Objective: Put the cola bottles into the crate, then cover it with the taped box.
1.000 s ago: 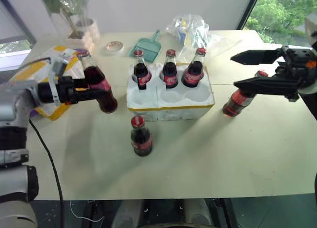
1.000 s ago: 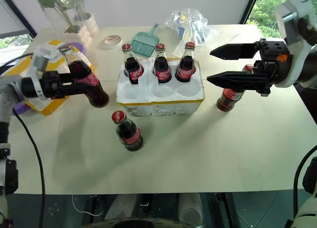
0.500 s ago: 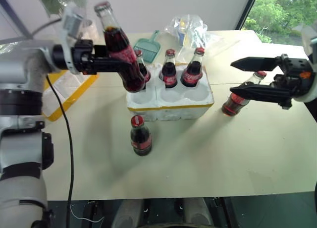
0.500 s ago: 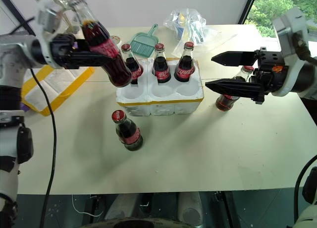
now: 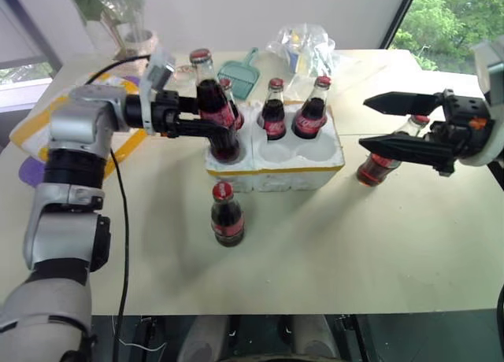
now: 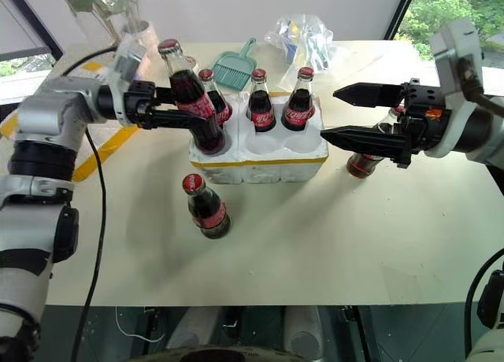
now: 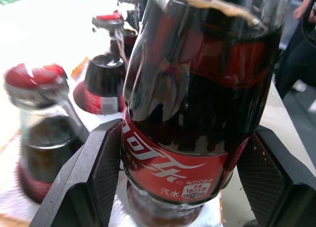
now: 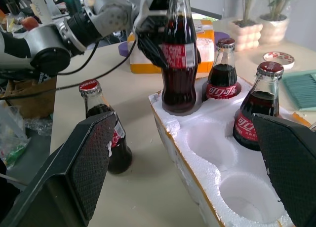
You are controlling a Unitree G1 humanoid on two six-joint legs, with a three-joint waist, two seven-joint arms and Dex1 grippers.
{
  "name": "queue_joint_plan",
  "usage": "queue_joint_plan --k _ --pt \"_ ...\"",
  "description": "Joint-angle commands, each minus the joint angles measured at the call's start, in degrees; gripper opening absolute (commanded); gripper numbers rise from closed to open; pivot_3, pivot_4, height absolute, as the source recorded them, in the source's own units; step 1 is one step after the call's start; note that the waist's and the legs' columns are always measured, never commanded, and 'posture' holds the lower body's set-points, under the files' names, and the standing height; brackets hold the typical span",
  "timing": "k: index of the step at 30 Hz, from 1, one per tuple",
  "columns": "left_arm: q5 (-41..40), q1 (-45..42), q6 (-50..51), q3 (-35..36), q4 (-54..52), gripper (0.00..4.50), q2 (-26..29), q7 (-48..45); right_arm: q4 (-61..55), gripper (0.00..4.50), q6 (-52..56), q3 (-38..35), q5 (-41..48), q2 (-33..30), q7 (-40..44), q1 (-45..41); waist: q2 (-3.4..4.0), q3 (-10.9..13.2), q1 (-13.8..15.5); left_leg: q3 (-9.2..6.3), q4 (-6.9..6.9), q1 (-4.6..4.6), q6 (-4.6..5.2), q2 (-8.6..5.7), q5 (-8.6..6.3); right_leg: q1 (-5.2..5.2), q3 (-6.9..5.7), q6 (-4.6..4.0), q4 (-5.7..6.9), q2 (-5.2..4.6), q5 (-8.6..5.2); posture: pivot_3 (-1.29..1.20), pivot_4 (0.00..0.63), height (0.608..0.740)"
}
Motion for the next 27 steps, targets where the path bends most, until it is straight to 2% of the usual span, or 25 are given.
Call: queue_joint_plan --k 1,13,14,16,22,25,27 --pt "-0.06 -0.87 -1.45 1.17 -1.77 2.81 0.09 0.55 -0.75 4.5 -0.84 -0.77 1.25 0.27 -0.59 -1.37 -0.02 0.01 -0.09 0.0 0.0 -0.01 -0.02 0.0 0.01 -0.01 0.0 0.0 0.0 0.0 0.0 0.0 0.15 0.738" --pt "6.56 6.36 -9.64 -2.35 -2.47 2.81 0.73 1.67 -0.33 4.5 -2.39 1.45 -0.27 1.77 -2.26 -2.61 0.0 -0.01 -0.44 0.01 -0.01 0.02 -0.02 0.01 0.01 0.0 0.04 0.0 -0.01 -0.04 0.0 0.0 0.15 0.738" --pt "6.53 6.46 -9.61 -2.12 -2.54 3.83 0.66 1.98 -0.02 4.5 -2.49 1.75 -0.47 1.81 -2.39 -3.02 0.01 -0.01 -0.46 0.01 -0.02 0.02 -0.02 0.02 0.01 -0.01 0.04 0.0 -0.01 -0.03 0.0 0.0 0.15 0.738" --pt "6.0 6.53 -8.88 -1.48 -3.18 4.46 0.62 2.3 0.41 4.5 -2.82 2.48 -1.15 1.9 -2.45 -3.57 0.01 -0.01 -0.3 0.0 -0.02 0.02 -0.02 0.02 0.01 -0.01 0.03 0.0 0.0 -0.02 0.0 0.0 0.15 0.738" --pt "1.89 8.29 -3.44 2.64 -10.67 4.46 3.36 3.42 0.75 4.5 -4.86 5.33 -3.26 2.25 -1.38 -6.05 0.0 -0.02 -0.31 0.0 0.0 0.03 0.07 0.01 -0.04 0.02 0.03 -0.02 0.0 0.0 0.01 0.0 0.15 0.738" --pt "-3.46 10.59 3.83 6.82 -18.3 4.46 7.87 2.74 -0.05 4.5 -4.41 6.17 -2.25 2.01 -0.06 -7.95 0.0 -0.02 -0.55 0.0 -0.02 0.0 -0.03 0.04 0.01 -0.06 0.05 -0.02 0.01 -0.01 0.01 0.0 0.15 0.738" --pt "-10.49 13.98 12.58 12.22 -25.92 4.46 14.73 0.07 -3.1 4.5 -4.26 7.27 -1.59 2.06 1.25 -7.19 0.0 -0.02 -0.81 0.0 -0.05 0.0 -0.03 0.07 0.01 -0.07 0.06 -0.02 0.0 0.0 0.01 0.0 0.15 0.738"
